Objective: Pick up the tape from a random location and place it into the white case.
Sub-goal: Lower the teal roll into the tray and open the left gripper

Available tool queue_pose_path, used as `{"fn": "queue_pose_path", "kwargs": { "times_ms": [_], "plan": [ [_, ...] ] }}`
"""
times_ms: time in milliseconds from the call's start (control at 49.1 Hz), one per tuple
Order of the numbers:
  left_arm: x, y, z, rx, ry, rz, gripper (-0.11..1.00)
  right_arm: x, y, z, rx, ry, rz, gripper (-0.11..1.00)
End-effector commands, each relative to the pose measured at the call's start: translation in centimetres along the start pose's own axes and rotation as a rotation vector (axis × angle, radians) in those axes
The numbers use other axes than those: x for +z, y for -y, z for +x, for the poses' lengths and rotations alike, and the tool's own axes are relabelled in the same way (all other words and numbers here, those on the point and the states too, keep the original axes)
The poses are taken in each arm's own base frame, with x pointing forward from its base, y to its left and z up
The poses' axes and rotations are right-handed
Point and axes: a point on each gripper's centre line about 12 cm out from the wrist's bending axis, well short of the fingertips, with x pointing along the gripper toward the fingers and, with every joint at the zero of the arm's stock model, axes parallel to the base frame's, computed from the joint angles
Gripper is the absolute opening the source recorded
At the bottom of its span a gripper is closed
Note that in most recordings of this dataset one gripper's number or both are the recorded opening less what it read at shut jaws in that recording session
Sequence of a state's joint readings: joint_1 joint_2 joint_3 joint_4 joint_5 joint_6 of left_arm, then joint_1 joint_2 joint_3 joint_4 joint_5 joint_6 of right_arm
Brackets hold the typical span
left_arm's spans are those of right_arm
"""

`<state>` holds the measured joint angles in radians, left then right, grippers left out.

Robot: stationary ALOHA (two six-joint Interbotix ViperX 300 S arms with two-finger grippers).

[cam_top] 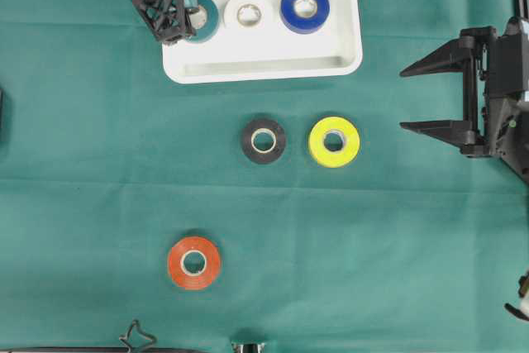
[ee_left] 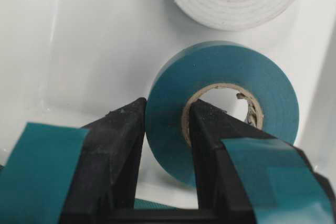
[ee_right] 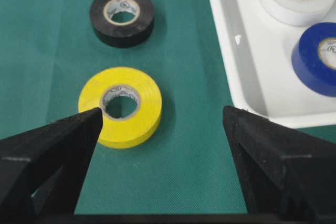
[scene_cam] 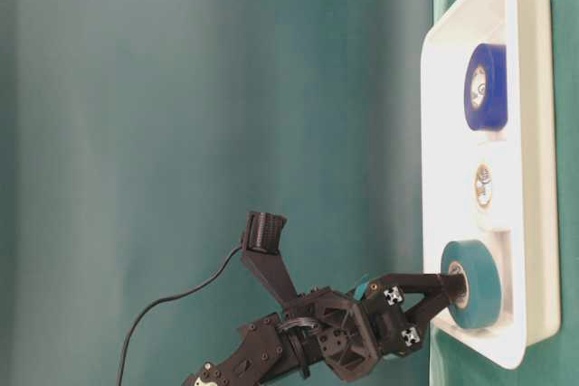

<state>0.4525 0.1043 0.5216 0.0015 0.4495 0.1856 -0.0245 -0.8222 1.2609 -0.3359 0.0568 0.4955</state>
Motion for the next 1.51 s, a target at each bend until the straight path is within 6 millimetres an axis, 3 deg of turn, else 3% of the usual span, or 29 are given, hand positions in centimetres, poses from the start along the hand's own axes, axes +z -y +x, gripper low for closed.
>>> {"fn": "queue_pose_path", "kwargs": {
  "times_ms": [0, 224, 326, 692, 1079, 1323, 1486],
  "plan": [
    [1.3, -0.4, -0.8, 0.009, 0.045, -0.008, 0.22, 0.9, -0.2, 0.0, 0.004, 0.021, 0.000, 0.89],
    [1.7, -0.5, -1.0, 0.011, 0.056, -0.011, 0.84, 0.9, -0.2, 0.0, 0.006, 0.021, 0.000, 0.89],
    [1.7, -0.5, -1.0, 0.012, 0.057, -0.010, 0.99, 0.9, -0.2, 0.0, 0.006, 0.021, 0.000, 0.89],
    [1.8, -0.5, -1.8, 0.013, 0.069, -0.007, 1.00, 0.9, -0.2, 0.0, 0.006, 0.022, 0.000, 0.89],
    [3.2, -0.4, -6.4, 0.012, 0.079, 0.004, 1.00, 0.9, -0.2, 0.0, 0.005, 0.022, 0.000, 0.89],
    [3.0, -0.5, -6.6, 0.013, 0.074, 0.001, 1.00, 1.0, -0.2, 0.0, 0.007, 0.024, 0.000, 0.89],
    [2.9, 0.8, -6.6, -0.006, 0.070, 0.024, 1.00, 1.1, -0.2, 0.0, 0.006, 0.027, 0.000, 0.89]
  ]
}}
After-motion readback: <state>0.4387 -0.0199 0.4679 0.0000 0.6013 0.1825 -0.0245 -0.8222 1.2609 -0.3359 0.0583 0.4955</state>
